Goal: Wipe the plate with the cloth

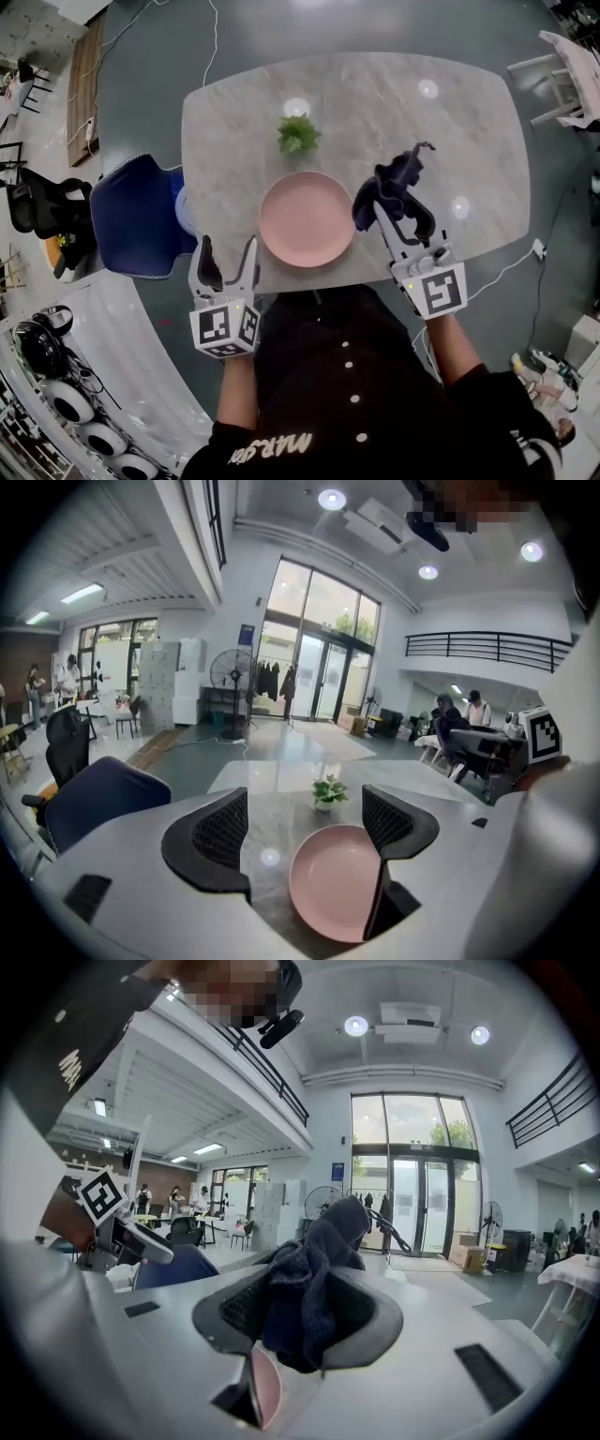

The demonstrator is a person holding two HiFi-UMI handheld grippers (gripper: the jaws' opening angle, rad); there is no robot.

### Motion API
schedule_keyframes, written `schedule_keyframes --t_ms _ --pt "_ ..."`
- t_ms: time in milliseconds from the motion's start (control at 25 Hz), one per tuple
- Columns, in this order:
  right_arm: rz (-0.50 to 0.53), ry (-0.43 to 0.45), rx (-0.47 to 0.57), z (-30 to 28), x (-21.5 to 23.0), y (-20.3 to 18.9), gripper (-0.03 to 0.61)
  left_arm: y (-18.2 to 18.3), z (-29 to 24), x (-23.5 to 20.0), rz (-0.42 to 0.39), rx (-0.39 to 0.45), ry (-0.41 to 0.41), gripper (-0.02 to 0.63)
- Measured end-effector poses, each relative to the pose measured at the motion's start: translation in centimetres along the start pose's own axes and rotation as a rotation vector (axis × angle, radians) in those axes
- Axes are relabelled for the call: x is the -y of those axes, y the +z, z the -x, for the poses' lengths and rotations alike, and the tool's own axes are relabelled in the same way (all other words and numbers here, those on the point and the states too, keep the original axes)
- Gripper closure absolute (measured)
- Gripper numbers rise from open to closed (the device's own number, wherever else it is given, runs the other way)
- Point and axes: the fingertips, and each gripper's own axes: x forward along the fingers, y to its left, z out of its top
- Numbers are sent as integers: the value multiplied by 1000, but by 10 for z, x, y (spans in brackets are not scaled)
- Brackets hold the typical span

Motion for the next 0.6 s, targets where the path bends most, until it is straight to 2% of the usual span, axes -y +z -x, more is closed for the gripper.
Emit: schedule_keyframes --t_ms 320,600 --pt "16 78 -120 -49 -44 -49 440 -57 -43 -15 30 -131 -85 227" --pt "50 140 -170 -74 -66 -86 440 -92 -60 -14 33 -203 -122 229"
